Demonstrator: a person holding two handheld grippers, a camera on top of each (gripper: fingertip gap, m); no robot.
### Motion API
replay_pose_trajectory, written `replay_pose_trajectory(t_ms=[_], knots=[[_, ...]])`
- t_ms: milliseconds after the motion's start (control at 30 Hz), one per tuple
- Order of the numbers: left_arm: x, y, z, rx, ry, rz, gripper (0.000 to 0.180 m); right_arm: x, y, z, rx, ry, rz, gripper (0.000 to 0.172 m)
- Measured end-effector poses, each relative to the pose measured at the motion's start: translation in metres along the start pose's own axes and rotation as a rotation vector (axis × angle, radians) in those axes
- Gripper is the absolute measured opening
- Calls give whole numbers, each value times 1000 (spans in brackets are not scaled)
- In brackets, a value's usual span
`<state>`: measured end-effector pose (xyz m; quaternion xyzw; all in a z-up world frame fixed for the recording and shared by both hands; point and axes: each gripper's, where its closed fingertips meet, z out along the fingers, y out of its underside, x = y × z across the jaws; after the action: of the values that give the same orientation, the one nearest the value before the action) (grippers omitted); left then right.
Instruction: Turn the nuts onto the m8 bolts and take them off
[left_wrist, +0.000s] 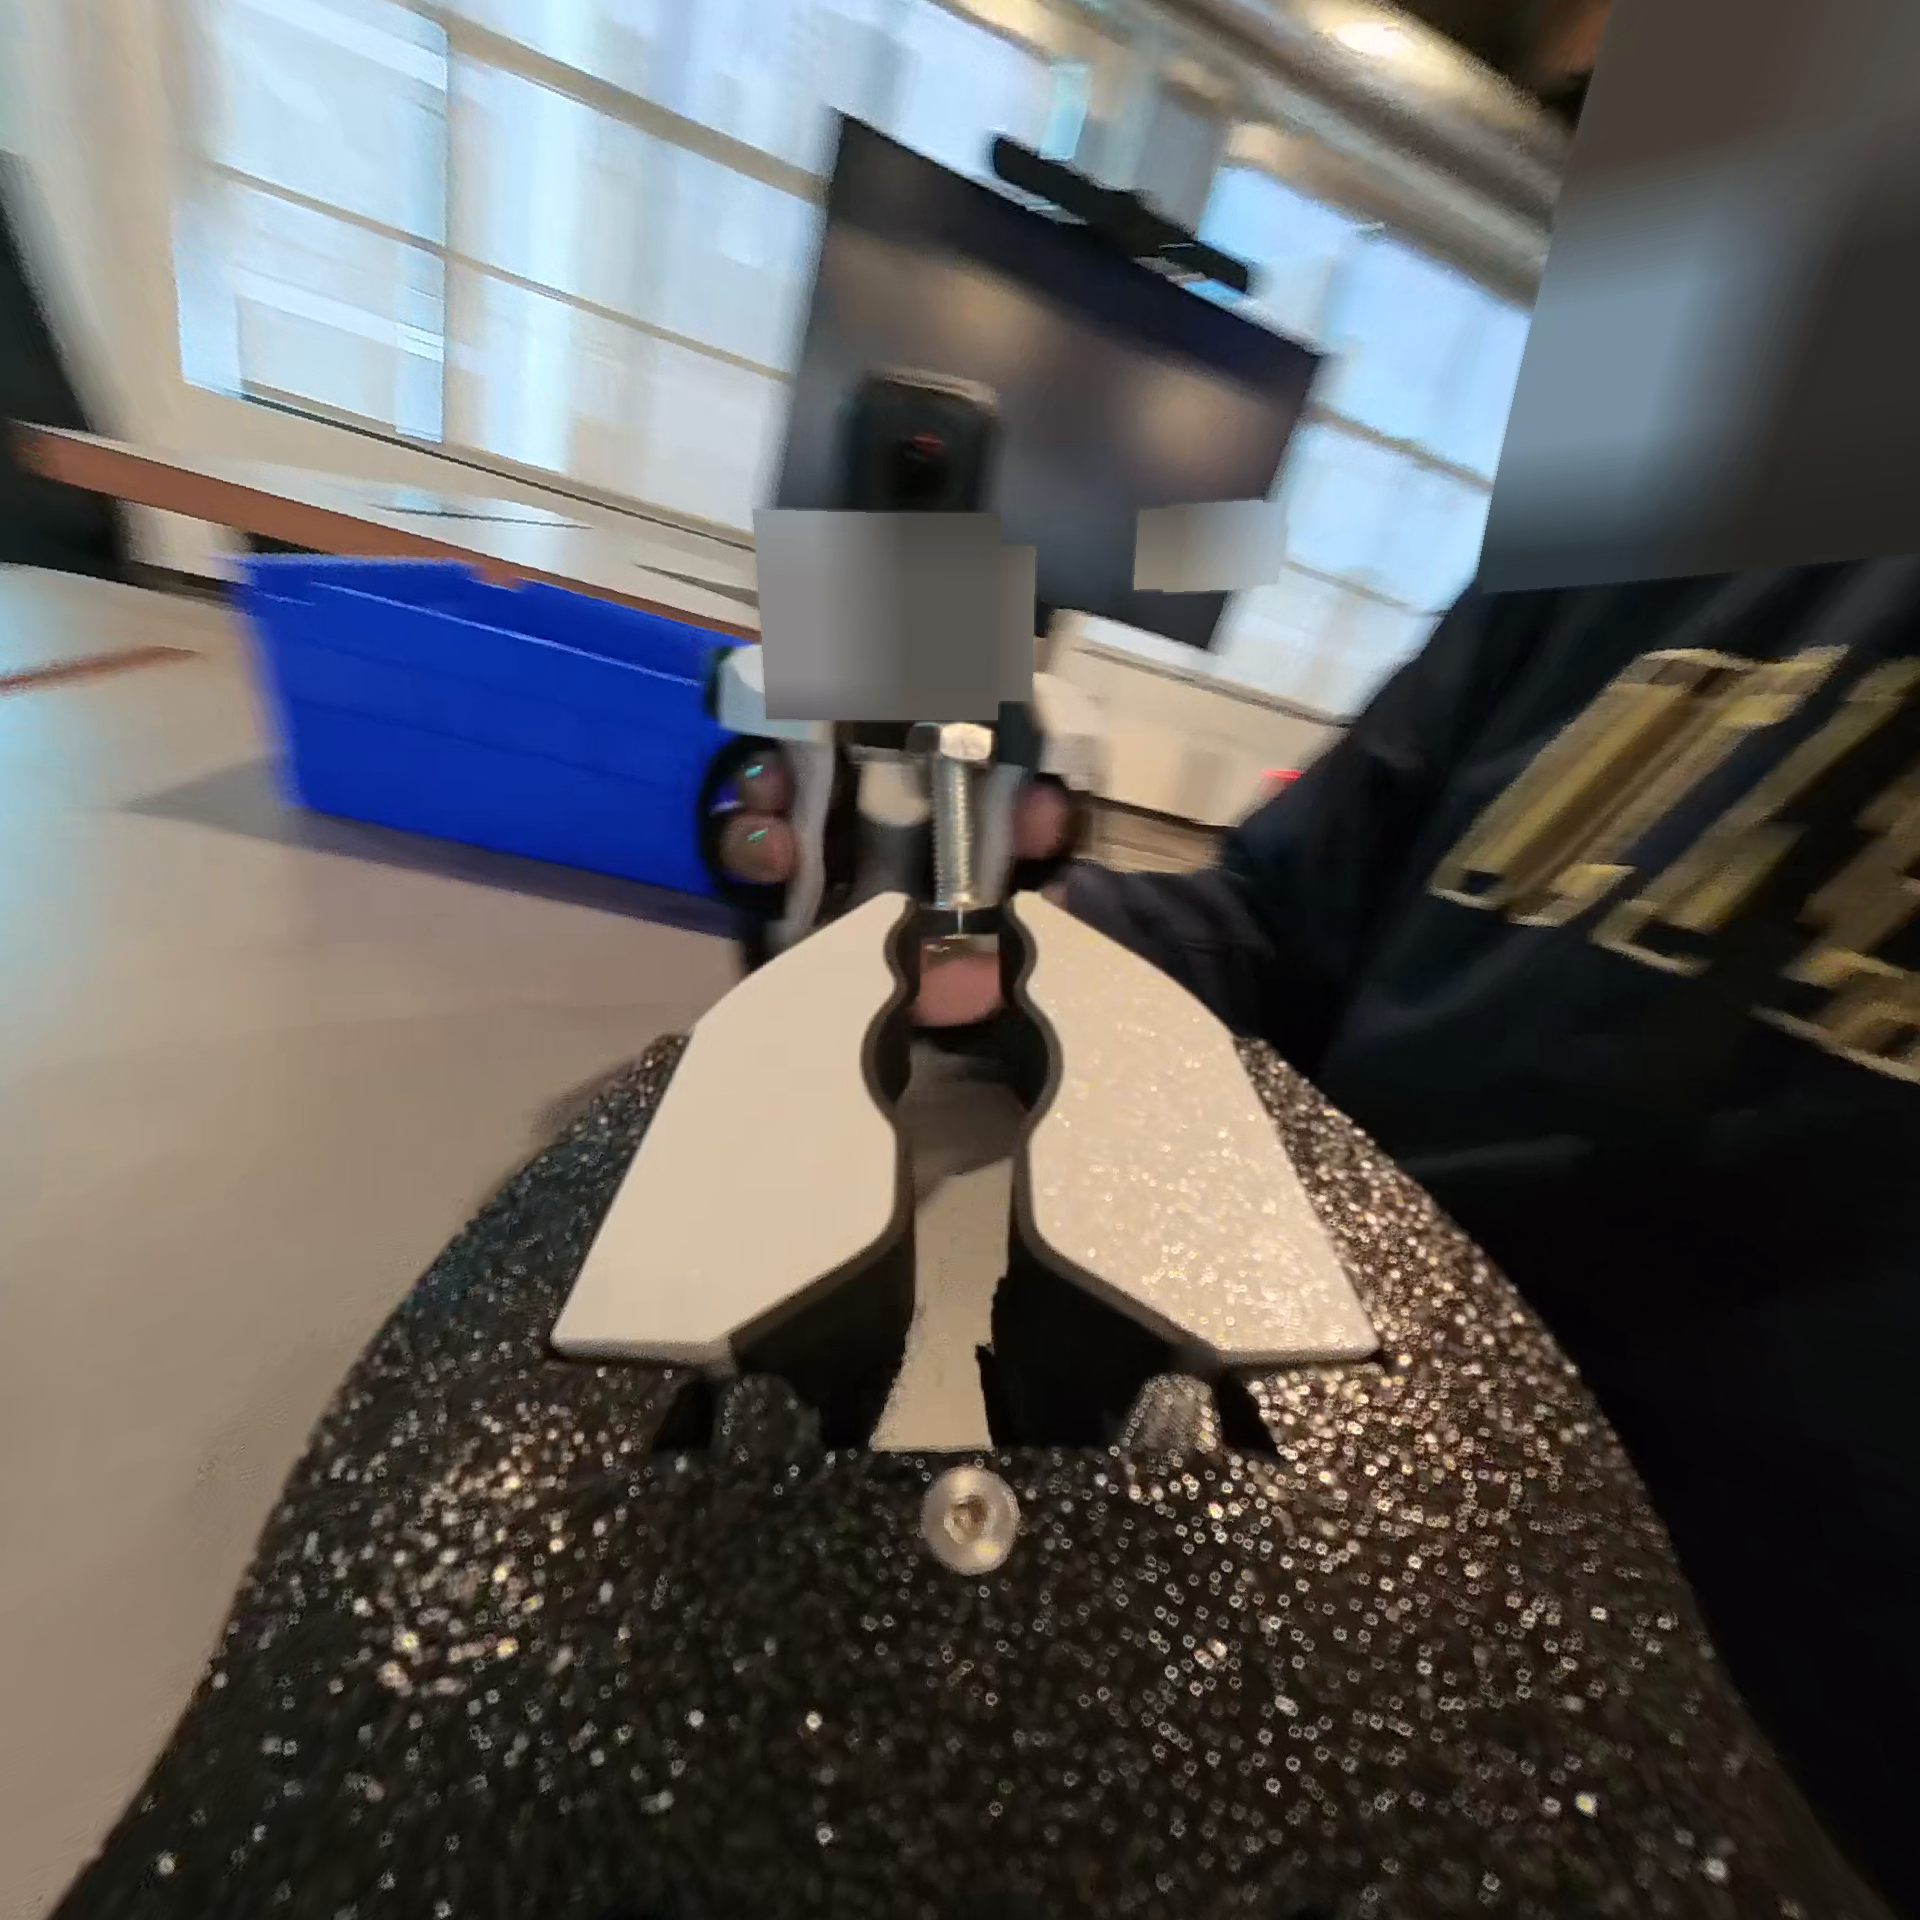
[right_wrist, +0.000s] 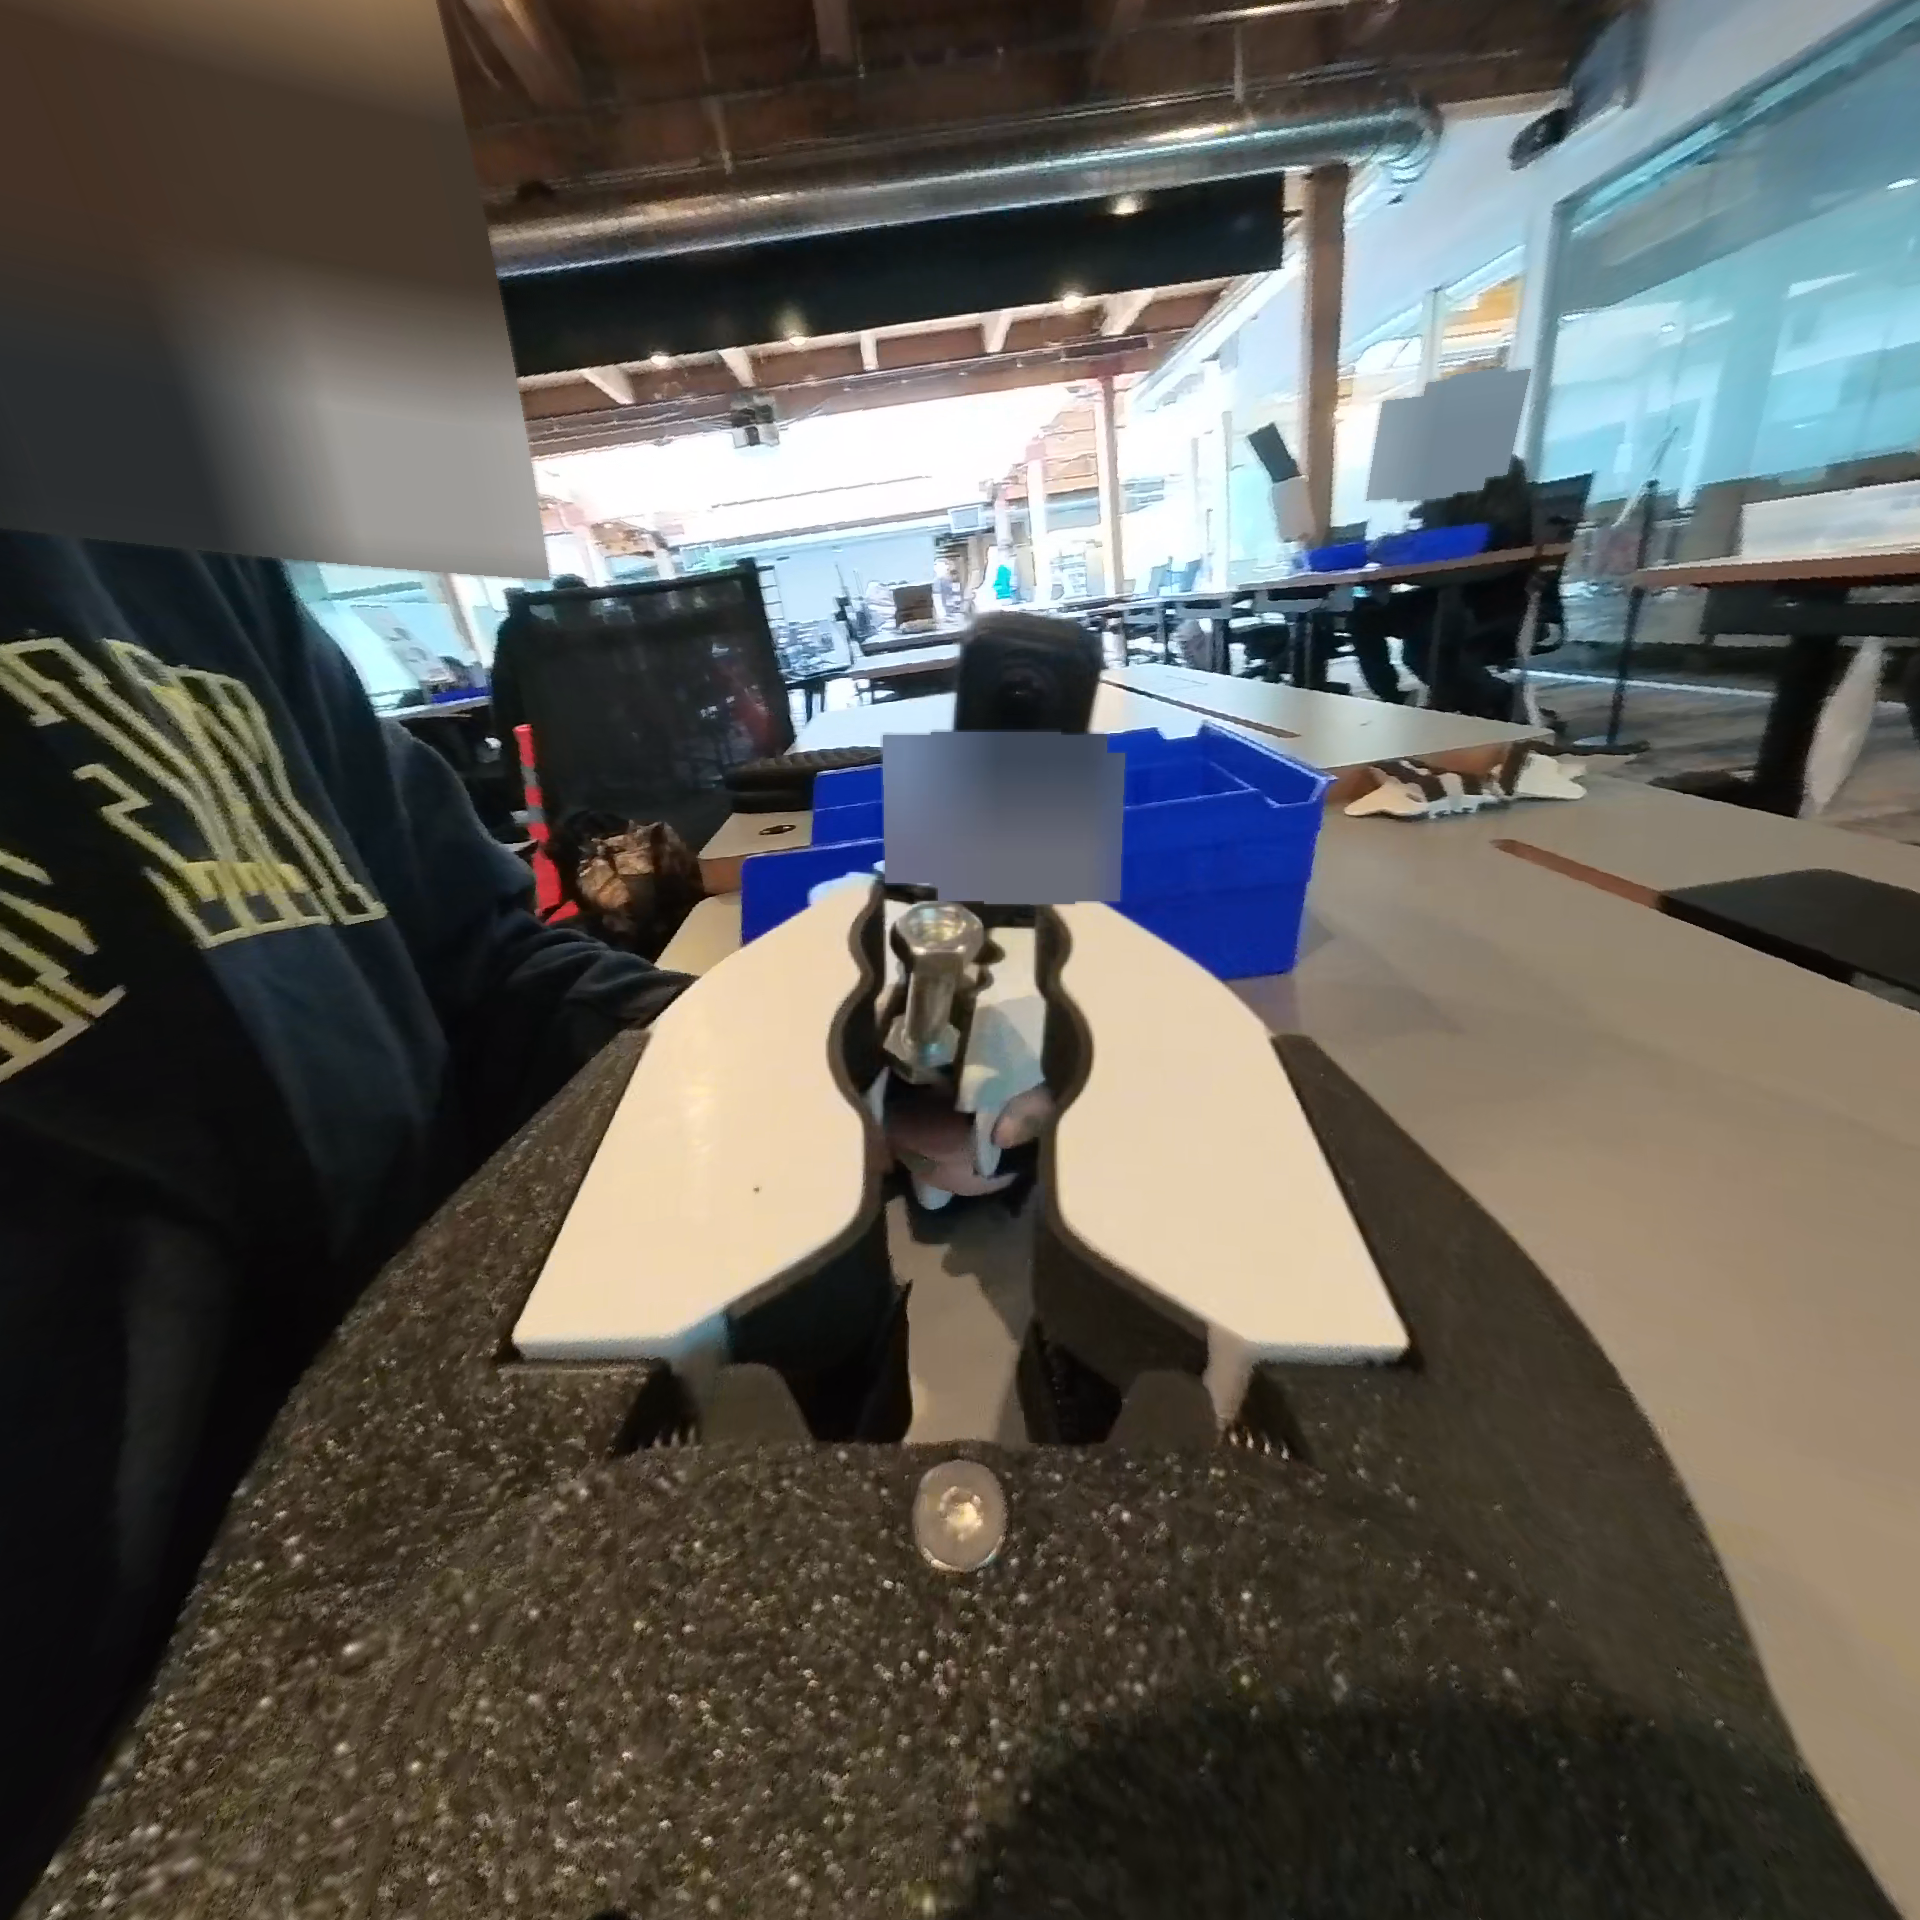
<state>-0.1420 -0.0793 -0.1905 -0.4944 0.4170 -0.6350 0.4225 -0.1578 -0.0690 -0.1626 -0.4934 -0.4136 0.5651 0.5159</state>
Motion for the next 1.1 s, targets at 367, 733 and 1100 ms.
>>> replay_pose_trajectory(t_ms=[367, 733, 1100], knots=[[8, -2, 2, 8, 65, 10, 14, -13, -3, 4, 38, -79, 41, 16], [-13, -10, 7, 14, -288, 213, 14, 11, -10, 5, 115, 303, 90, 15], [-29, -7, 1, -38, -393, 275, 14, 18, -6, 1, 65, 297, 5, 24]])
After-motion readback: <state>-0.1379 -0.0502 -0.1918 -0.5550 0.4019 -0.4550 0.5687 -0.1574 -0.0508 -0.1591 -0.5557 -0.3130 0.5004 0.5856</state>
